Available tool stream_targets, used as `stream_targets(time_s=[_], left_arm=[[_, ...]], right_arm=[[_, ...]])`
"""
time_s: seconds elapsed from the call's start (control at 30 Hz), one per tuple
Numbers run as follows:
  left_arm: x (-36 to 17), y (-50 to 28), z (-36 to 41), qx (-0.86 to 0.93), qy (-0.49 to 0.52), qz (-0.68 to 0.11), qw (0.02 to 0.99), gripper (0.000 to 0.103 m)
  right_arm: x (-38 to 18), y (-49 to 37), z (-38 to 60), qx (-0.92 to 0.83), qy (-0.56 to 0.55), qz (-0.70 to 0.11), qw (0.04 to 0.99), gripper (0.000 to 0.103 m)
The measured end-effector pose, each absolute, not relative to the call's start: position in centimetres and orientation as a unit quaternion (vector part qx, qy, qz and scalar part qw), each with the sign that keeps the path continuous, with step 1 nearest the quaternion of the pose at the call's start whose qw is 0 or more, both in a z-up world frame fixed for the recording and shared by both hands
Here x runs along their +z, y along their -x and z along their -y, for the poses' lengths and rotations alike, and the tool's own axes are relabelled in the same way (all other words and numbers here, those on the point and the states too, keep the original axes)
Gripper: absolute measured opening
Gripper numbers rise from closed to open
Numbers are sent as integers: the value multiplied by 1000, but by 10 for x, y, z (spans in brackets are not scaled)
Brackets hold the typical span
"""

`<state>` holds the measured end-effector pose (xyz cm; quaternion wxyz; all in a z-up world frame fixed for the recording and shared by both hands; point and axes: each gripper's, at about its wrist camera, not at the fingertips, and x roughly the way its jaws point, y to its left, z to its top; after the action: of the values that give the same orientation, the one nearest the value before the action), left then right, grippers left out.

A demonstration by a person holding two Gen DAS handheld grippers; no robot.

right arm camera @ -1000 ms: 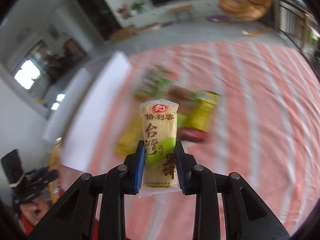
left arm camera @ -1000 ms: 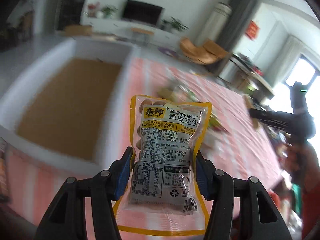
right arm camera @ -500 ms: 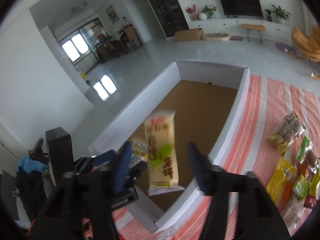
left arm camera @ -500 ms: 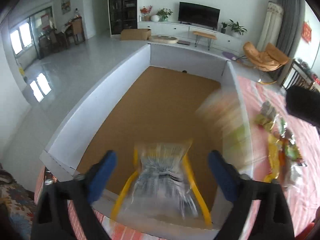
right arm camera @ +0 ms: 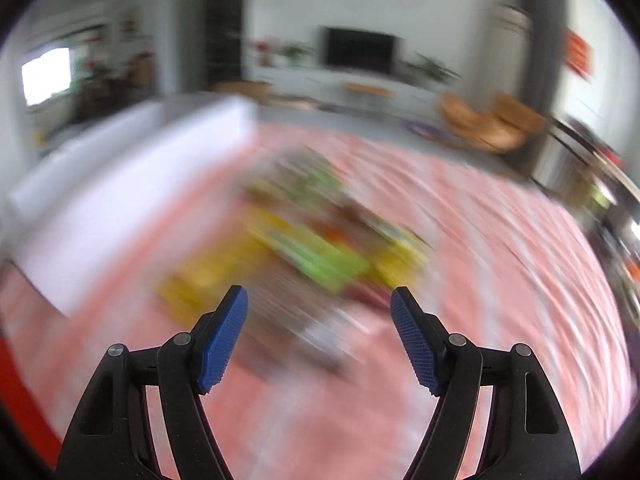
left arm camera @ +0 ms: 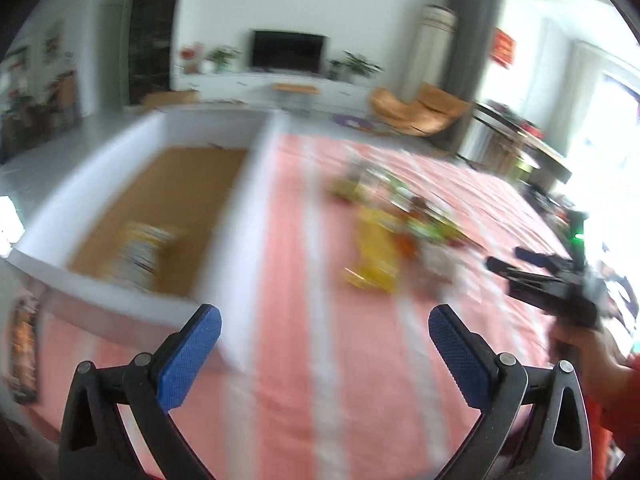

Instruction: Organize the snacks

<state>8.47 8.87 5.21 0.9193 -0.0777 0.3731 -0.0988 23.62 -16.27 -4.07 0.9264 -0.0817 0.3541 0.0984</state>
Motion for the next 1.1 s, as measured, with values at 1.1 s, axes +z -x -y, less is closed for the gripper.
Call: stream_targets(time_s=[1.1], left_arm=[[-68, -101, -7, -74, -31, -417, 905, 103]], right_arm=[[-112, -290, 293, -47, -30, -437, 898, 99]])
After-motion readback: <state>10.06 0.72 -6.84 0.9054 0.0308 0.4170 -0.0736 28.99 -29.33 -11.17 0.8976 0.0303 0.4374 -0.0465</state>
